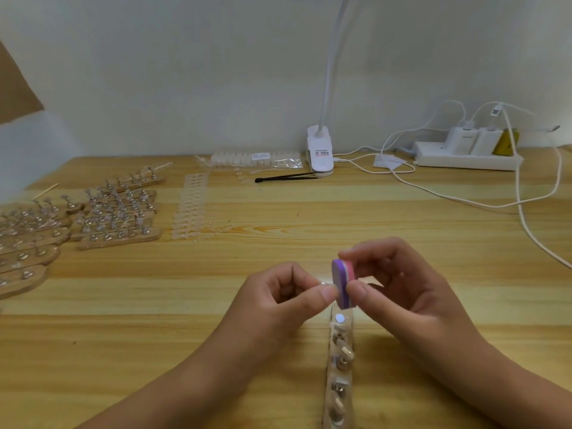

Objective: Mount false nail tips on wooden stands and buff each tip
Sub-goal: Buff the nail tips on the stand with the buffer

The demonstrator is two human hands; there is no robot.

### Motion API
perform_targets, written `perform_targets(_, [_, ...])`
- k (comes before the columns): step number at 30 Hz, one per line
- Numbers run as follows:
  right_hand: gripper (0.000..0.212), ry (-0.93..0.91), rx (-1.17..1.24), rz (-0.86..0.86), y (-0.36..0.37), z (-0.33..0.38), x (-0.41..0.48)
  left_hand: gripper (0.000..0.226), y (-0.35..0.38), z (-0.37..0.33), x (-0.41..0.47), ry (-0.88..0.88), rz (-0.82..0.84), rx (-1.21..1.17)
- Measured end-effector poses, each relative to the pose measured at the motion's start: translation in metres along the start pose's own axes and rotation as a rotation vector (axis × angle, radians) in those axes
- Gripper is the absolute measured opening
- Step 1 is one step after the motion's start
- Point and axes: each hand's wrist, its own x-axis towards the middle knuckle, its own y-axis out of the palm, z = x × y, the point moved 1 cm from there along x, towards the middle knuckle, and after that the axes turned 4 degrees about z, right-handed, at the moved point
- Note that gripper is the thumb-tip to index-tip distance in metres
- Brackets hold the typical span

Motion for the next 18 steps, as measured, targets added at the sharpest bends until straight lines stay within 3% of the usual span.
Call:
perform_targets(4, [0.020,0.068,-0.007,0.037,-0.0014,0.0006,-0.0060,0.029,-0.0057,0.0008,0.0033,-0.069,-0.043,-0.119])
perform_targets(11, [0.020,0.112,0.036,0.022,0.0037,0.0075,-0.0037,0.027,-0.0056,0.0018,0.0034,-0.038,0.041,-0.043])
perform_targets(18, [0.021,0.084,0.028,-0.022,0.0000,0.0081,-0.0046,0.029,-0.0078,0.0028,0.0046,-0.067,0.019,-0.063])
